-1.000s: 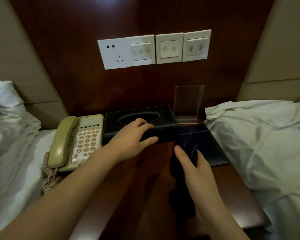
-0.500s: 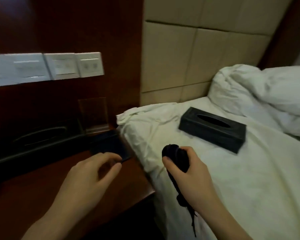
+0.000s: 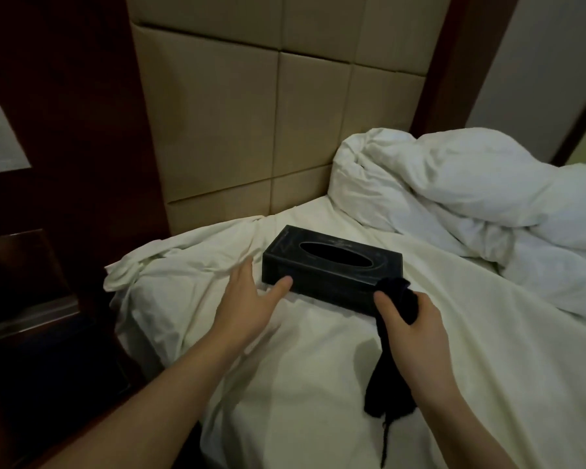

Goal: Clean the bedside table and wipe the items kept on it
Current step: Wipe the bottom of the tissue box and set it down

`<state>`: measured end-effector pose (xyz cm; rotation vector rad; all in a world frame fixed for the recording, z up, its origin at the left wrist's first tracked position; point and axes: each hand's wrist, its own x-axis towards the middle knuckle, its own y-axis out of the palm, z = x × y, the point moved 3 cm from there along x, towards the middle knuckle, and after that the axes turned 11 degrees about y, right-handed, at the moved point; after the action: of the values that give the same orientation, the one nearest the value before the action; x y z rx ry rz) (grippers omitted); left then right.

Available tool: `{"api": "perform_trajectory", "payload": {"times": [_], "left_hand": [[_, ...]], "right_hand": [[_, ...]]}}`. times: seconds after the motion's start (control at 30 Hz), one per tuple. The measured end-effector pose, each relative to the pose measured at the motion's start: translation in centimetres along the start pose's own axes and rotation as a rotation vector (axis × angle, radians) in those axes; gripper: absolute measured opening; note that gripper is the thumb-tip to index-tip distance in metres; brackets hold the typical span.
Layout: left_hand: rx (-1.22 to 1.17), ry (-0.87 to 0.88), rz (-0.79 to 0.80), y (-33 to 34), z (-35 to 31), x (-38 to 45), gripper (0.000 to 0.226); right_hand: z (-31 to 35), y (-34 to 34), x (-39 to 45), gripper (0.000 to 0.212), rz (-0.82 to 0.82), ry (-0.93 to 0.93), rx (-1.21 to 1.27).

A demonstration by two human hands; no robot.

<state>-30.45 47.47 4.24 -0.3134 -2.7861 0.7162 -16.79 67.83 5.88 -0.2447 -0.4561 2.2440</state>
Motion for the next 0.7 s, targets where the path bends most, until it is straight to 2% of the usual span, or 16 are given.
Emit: {"api": "perform_trajectory", "payload": {"times": [0.07, 0.13, 0.23, 0.5, 0.7], "left_hand": [[-0.100, -0.084, 0.015, 0.7, 0.8, 1.9, 0.094], [-0.207, -0.120, 0.053, 1.2, 1.6, 3.2, 0.079], [-0.243, -0.113, 0.088, 1.5, 1.9, 4.1, 0.057], [-0.429, -0.311, -0.162, 0.9, 1.2, 3.3, 0.047], [-0.579, -0.365, -0.087, -0.9, 0.4, 0.4, 0.030]], "right_hand": [[-0.5, 0.3, 1.2, 0.029, 0.034, 0.047, 0.063], [-0.9, 0.6, 1.9, 0.030, 0.068, 0.078, 0.095], [-1.2, 1.0, 2.3, 0.027, 0.105, 0.141, 0.173], [-1.5, 0.6, 1.8, 0.024, 0.023, 0.139, 0.184], [-1.0, 0.3, 1.0, 0.026, 0.031, 0.139, 0.221]]}}
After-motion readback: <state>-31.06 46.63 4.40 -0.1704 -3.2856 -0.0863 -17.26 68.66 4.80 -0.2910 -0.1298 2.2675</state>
